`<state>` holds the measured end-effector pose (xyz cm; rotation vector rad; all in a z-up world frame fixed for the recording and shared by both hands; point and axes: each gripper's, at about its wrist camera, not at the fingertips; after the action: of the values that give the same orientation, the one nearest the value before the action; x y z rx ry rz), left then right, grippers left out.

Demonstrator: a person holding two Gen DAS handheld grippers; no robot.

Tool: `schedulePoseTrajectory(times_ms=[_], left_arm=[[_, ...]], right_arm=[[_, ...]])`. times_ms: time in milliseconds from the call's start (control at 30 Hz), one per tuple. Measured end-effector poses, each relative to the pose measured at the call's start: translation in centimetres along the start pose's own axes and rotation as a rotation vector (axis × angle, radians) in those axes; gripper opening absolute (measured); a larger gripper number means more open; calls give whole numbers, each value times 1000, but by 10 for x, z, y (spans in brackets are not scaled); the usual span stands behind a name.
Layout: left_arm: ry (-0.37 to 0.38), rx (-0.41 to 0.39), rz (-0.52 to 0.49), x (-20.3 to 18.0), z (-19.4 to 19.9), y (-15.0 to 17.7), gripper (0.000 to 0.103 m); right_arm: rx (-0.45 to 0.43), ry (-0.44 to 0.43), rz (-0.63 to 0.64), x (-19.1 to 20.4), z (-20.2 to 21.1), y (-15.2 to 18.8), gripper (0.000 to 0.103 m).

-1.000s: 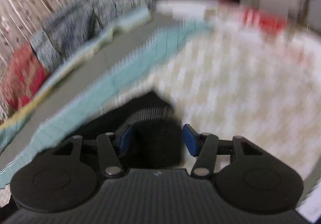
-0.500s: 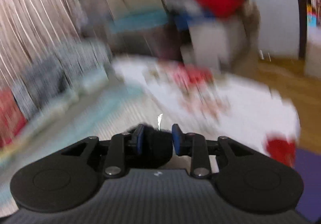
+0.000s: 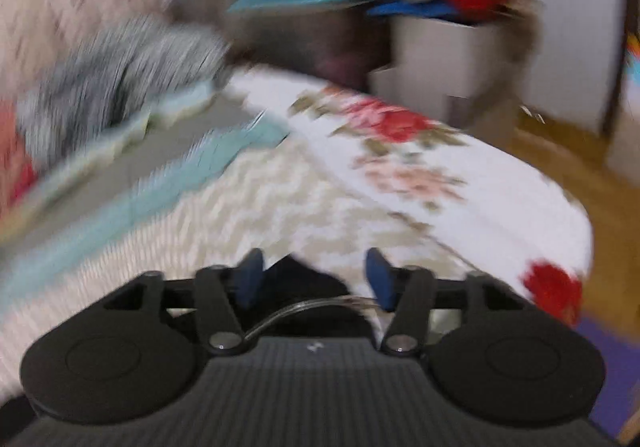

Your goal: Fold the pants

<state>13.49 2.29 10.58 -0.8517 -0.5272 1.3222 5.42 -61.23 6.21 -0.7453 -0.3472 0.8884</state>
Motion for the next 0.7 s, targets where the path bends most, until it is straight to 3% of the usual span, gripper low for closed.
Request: schedulePoseTrajectory(times_ms=[67,100,133,200,333,367,467,567,700], left_arm=[[-3,3,-1,1,-3,-2,10],[-5,3,-3,1,-4,-3,10],[-8,2,-2,1,-4,-5,10],[-11,-8,-3,2,-6,-10,10],[-27,-31,4,2,-20,-29,10],[-38,-38,12,2,-25,-36,10],[-109,-94,26,4,-40,-55,10],[-170,-101,47,10,-69,-66,10],[-185,-6,23,8,-110,-58,10]], right_arm=[[59,34,85,15,-24,4,63],[100,29,104,19,-35,7,53],[98,30,129,23,-38,7,30],[36,14,146,30,-25,-1,12],[-129,4,24,32,-11,-50,9],[-163,12,-3,37,-11,-66,3],[-260,75,-42,56,-17,-106,2],[-245,85,-115,67,-40,-128,3],[-130,-72,-117,81,-57,-118,8]])
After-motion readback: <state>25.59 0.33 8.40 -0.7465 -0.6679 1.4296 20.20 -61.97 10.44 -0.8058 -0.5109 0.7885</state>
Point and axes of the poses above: each gripper's, at about its wrist camera, not at the fingertips, and z roughly against the way its jaws point, x to its left, y to its underside, and after that the axes turned 6 degrees about y, right-handed
